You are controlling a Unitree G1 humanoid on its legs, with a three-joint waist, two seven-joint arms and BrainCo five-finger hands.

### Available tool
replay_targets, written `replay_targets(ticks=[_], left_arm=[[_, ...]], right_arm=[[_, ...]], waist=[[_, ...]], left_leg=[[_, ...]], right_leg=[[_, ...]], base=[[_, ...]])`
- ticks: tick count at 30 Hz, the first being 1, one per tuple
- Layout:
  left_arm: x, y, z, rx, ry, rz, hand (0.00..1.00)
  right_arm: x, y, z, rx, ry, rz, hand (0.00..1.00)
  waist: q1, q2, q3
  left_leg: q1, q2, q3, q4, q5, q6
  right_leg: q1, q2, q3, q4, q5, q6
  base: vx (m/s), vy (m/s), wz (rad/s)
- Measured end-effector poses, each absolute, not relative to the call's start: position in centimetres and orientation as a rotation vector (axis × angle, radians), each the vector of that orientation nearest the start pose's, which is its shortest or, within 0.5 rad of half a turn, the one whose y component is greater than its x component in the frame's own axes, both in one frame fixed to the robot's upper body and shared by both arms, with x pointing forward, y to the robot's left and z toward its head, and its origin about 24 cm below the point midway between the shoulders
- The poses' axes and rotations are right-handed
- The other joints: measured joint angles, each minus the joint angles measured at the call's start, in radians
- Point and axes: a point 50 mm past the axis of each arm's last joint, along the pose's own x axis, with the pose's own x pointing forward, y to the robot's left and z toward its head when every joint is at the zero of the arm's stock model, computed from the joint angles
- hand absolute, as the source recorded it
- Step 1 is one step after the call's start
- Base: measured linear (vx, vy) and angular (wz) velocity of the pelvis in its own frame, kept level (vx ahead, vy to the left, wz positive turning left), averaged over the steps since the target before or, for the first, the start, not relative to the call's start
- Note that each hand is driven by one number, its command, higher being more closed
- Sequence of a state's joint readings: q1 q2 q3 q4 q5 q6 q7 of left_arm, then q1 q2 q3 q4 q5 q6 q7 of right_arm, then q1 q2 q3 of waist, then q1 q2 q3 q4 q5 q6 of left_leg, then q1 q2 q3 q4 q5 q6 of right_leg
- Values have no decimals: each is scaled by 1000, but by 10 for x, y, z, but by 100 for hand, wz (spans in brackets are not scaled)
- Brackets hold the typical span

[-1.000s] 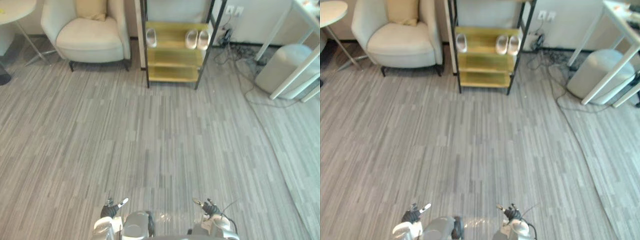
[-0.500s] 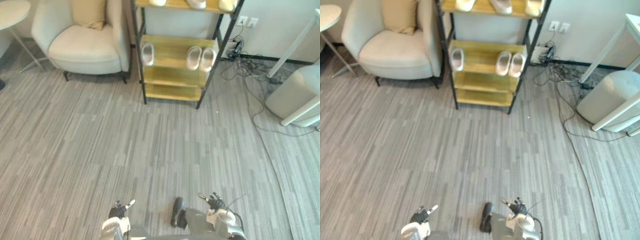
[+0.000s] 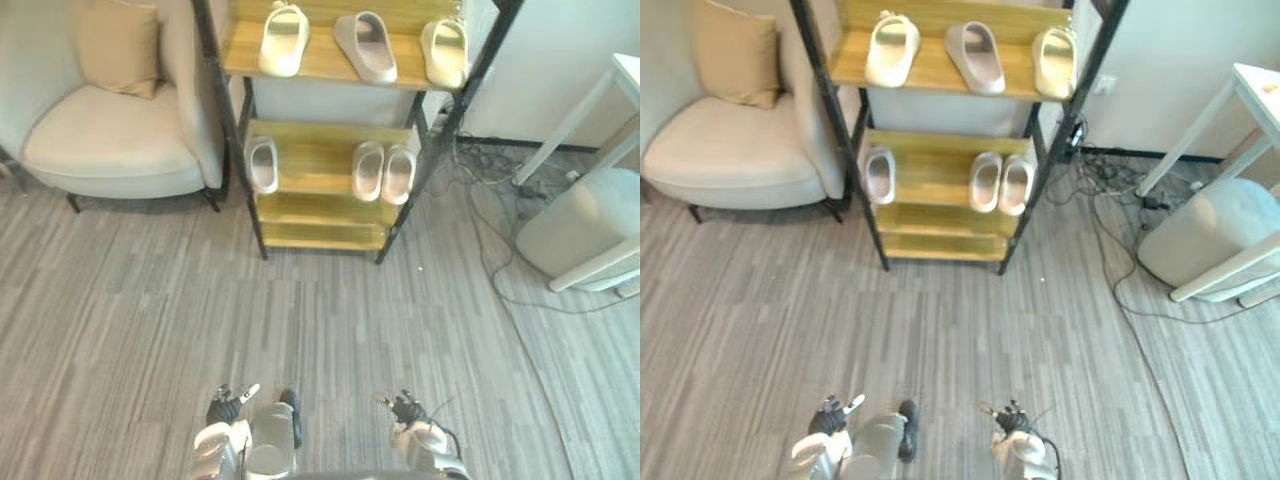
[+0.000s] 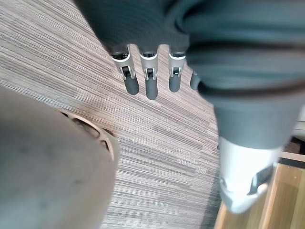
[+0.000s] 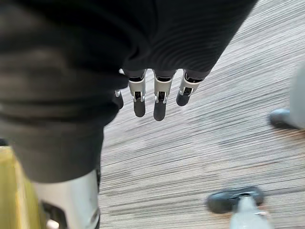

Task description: Organize the slippers on the shoe rack

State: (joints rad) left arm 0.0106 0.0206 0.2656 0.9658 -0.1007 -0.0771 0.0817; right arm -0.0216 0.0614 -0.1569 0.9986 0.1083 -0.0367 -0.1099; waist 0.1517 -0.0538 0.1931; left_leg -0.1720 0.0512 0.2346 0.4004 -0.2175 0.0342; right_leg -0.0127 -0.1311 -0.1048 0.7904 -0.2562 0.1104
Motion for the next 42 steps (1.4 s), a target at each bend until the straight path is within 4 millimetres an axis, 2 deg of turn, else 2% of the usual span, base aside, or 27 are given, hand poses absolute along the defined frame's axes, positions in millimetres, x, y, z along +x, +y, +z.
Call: replay_targets(ticks=[2, 4, 6, 7, 8, 10, 11, 12, 13, 14, 15, 16, 17, 18, 19, 20, 22, 23, 24, 25, 26, 27, 29, 30, 35, 42], left_arm=[[139, 198, -143, -140, 894, 369, 0], [141, 196, -143, -140, 893, 362, 0], [142, 194, -144, -144, 898, 357, 0], [143, 193, -144, -144, 899, 356, 0], [143, 192, -144, -144, 903, 352, 0], [141, 191, -145, -145, 907, 353, 0], [139, 191, -146, -149, 918, 359, 0], [139, 190, -147, -150, 921, 359, 0], [137, 185, -148, -156, 932, 350, 0], [134, 179, -150, -162, 945, 339, 0], [134, 177, -150, -154, 948, 329, 0], [135, 177, -150, -146, 946, 323, 0], [137, 176, -150, -148, 944, 321, 0], [134, 174, -150, -152, 948, 322, 0], [134, 175, -150, -151, 947, 324, 0], [135, 175, -149, -146, 933, 322, 0], [138, 177, -146, -140, 911, 319, 0], [140, 177, -145, -138, 905, 316, 0], [141, 176, -145, -130, 902, 307, 0], [140, 175, -146, -128, 906, 302, 0], [140, 178, -146, -108, 910, 292, 0], [138, 184, -146, -88, 917, 299, 0], [139, 189, -145, -70, 915, 297, 0], [137, 190, -146, -66, 922, 299, 0], [131, 190, -149, -64, 947, 300, 0], [123, 192, -152, -45, 979, 295, 0]], right_arm=[[138, -151, -150, 177, 970, -262, 0], [143, -151, -148, 179, 952, -256, 0], [145, -152, -147, 184, 940, -262, 0], [146, -153, -147, 186, 933, -267, 0], [150, -157, -144, 196, 914, -286, 0], [151, -160, -143, 197, 904, -297, 0], [151, -162, -143, 202, 902, -309, 0], [151, -163, -143, 203, 902, -313, 0], [150, -166, -144, 201, 907, -326, 0], [150, -169, -143, 193, 905, -329, 0], [151, -169, -144, 190, 909, -329, 0], [150, -173, -144, 183, 916, -336, 0], [148, -174, -145, 176, 923, -336, 0], [146, -176, -145, 151, 930, -321, 0], [147, -176, -145, 150, 927, -320, 0], [145, -175, -147, 152, 941, -319, 0], [147, -176, -146, 153, 936, -322, 0], [150, -176, -145, 153, 929, -323, 0], [155, -176, -143, 152, 916, -327, 0], [155, -177, -143, 150, 916, -328, 0], [153, -177, -144, 148, 927, -333, 0], [147, -170, -146, 164, 945, -332, 0], [141, -166, -149, 175, 963, -333, 0], [140, -165, -149, 176, 966, -333, 0], [134, -165, -151, 178, 979, -339, 0], [122, -172, -154, 166, 1000, -363, 0]], waist=[[-17, 6, 2], [-32, 12, 8], [-39, 14, 8], [-40, 15, 9], [-45, 16, 9], [-46, 22, 13], [-51, 26, 13], [-53, 30, 12], [-60, 51, -4], [-57, 63, -20], [-54, 79, -20], [-56, 81, -21], [-64, 88, -18], [-63, 102, -11], [-60, 107, -11], [-54, 113, -10], [-49, 106, -8], [-44, 106, -7], [-42, 108, -9], [-43, 115, -13], [-38, 104, -15], [-45, 71, -28], [-43, 38, -28], [-44, 33, -31], [-45, 35, -35], [-56, 30, -40]], left_leg=[[93, -14, -18, -28, -31, 7], [170, -16, -42, -70, -50, 9], [268, -7, -64, -142, -65, -5], [282, -6, -67, -152, -71, -9], [303, -5, -77, -164, -91, -21], [349, 3, -89, -173, -123, -47], [390, 16, -114, -176, -157, -70], [397, 22, -120, -177, -163, -74], [425, 59, -161, -200, -176, -87], [427, 89, -182, -202, -163, -99], [411, 101, -212, -166, -123, -123], [386, 102, -223, -95, -91, -126], [339, 104, -231, 46, -54, -126], [234, 143, -222, 303, -21, -132], [208, 156, -208, 363, -30, -127], [148, 188, -150, 459, -76, -135], [77, 186, -96, 417, -110, -132], [44, 173, -86, 340, -120, -135], [9, 140, -94, 111, -76, -127], [3, 133, -101, 35, -27, -122], [25, 106, -123, -14, 52, -124], [53, 82, -122, -69, 63, -112], [74, 67, -103, -83, 65, -109], [83, 62, -100, -85, 65, -109], [160, 55, -64, -171, 71, -103], [242, 31, -35, -362, 173, -108]], right_leg=[[-80, -14, -35, 117, -14, -5], [-153, -21, -108, 65, -34, -40], [-225, -6, -183, -171, -19, -60], [-239, -5, -192, -228, -2, -65], [-271, -2, -204, -365, 57, -75], [-285, 11, -204, -497, 127, -93], [-281, 18, -199, -524, 195, -109], [-277, 21, -197, -518, 215, -113], [-272, 44, -208, -502, 288, -143], [-268, 59, -235, -473, 251, -154], [-261, 55, -269, -423, 208, -166], [-239, 49, -279, -411, 174, -165], [-189, 54, -293, -436, 150, -161], [-97, 74, -305, -503, 143, -162], [-69, 82, -304, -521, 141, -166], [6, 97, -301, -571, 138, -171], [68, 94, -288, -613, 138, -171], [82, 89, -274, -625, 138, -169], [89, 81, -251, -626, 124, -142], [91, 84, -245, -626, 119, -133], [104, 82, -208, -626, 110, -104], [110, 61, -205, -642, 114, -96], [128, 43, -198, -657, 118, -88], [135, 37, -193, -657, 125, -79], [151, 30, -152, -668, 139, -70], [150, 27, -106, -714, 159, -55]], base=[[533, 115, 43], [462, 50, 47], [474, -11, 32], [427, -46, 24], [449, -88, 24], [494, -137, 33], [333, -113, 38], [601, -243, 67], [549, -221, 61], [929, -382, 78], [662, -278, 57], [703, -344, 56], [528, -243, 49], [507, -204, 34], [457, -129, 9], [410, -105, -16], [343, -63, -23], [295, 66, -50], [224, 71, -53], [331, 145, -62], [268, 112, -20], [315, 131, -10], [237, 102, -1], [189, 91, -9], [52, 24, -19], [-45, -24, -16]])
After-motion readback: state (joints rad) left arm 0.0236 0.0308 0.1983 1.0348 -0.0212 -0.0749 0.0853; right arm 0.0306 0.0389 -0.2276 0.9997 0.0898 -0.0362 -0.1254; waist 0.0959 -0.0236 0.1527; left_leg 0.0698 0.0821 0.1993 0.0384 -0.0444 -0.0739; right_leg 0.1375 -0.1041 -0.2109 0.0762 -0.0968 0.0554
